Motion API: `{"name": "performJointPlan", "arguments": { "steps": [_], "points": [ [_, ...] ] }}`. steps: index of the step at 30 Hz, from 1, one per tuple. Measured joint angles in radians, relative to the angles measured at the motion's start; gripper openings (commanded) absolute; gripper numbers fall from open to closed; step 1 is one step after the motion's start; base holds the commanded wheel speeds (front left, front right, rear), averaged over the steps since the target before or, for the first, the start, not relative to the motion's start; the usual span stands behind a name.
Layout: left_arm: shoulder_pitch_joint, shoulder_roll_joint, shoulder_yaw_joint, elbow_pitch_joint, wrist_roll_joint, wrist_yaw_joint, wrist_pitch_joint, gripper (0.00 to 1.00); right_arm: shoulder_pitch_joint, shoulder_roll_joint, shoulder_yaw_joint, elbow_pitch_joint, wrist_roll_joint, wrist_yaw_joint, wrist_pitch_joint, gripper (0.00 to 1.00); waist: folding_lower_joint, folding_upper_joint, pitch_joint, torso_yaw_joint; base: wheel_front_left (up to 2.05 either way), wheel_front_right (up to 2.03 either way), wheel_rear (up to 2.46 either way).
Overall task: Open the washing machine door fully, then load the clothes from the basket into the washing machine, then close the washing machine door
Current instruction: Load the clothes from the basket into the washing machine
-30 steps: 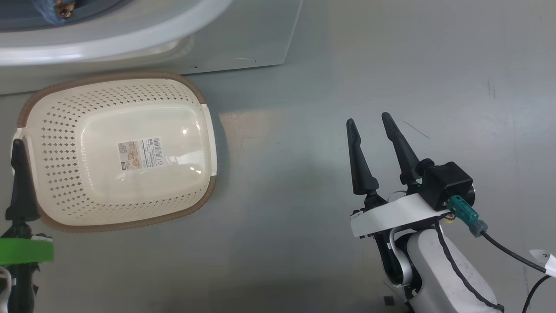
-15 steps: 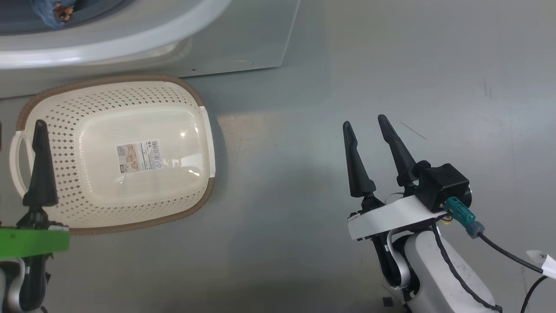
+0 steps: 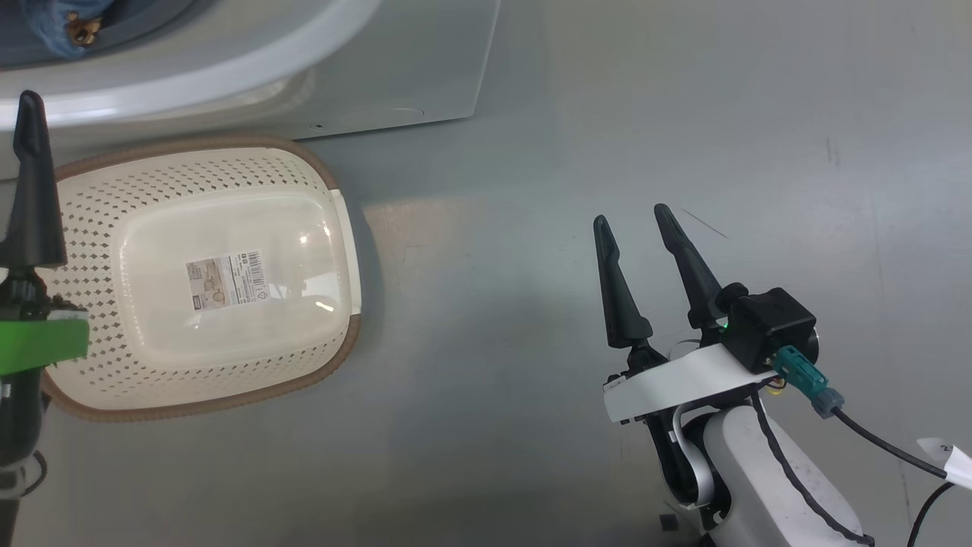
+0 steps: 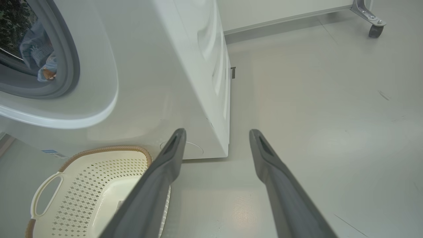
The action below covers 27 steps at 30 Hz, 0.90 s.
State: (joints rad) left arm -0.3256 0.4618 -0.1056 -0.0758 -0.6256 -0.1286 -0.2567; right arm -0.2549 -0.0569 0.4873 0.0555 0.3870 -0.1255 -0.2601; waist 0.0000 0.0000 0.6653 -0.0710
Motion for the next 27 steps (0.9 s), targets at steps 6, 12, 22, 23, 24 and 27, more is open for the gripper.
{"name": "performJointPlan", "arguments": {
  "steps": [6,12,22,23,24,27],
  "points": [
    [-0.082,0.040,-0.039,0.037,-0.026,0.000,0.016,1.00,0.001,0.000,-0.003,-0.003,0.002,0.000,0.000,1.00,0.0000,0.0000,0.002,-0.011,0.00,0.00,0.00],
    [-0.166,0.056,-0.060,0.089,-0.053,0.000,0.072,1.00,0.001,0.000,0.000,-0.007,0.002,0.000,0.000,1.00,0.0000,0.0000,0.006,-0.021,0.00,0.00,0.00],
    [-0.304,0.120,-0.113,0.160,-0.081,0.000,0.217,1.00,0.000,0.000,0.023,-0.018,0.011,0.000,0.000,1.00,0.0000,0.0000,0.028,-0.047,0.00,0.00,0.00],
    [-0.320,0.122,-0.122,0.167,-0.092,0.000,0.239,1.00,0.000,0.000,0.024,-0.018,0.014,0.000,0.000,1.00,0.0000,0.0000,0.030,-0.050,0.00,0.00,0.00],
    [-0.333,0.119,-0.126,0.176,-0.111,0.000,0.258,1.00,0.000,0.000,0.024,-0.018,0.018,0.000,0.000,1.00,0.0000,0.0000,0.033,-0.053,0.00,0.00,0.00],
    [-0.367,0.123,-0.139,0.202,-0.126,0.000,0.311,1.00,0.000,0.000,0.030,-0.019,0.020,0.000,0.000,1.00,0.0000,0.0000,0.041,-0.062,0.00,0.00,0.00]
  ]
}}
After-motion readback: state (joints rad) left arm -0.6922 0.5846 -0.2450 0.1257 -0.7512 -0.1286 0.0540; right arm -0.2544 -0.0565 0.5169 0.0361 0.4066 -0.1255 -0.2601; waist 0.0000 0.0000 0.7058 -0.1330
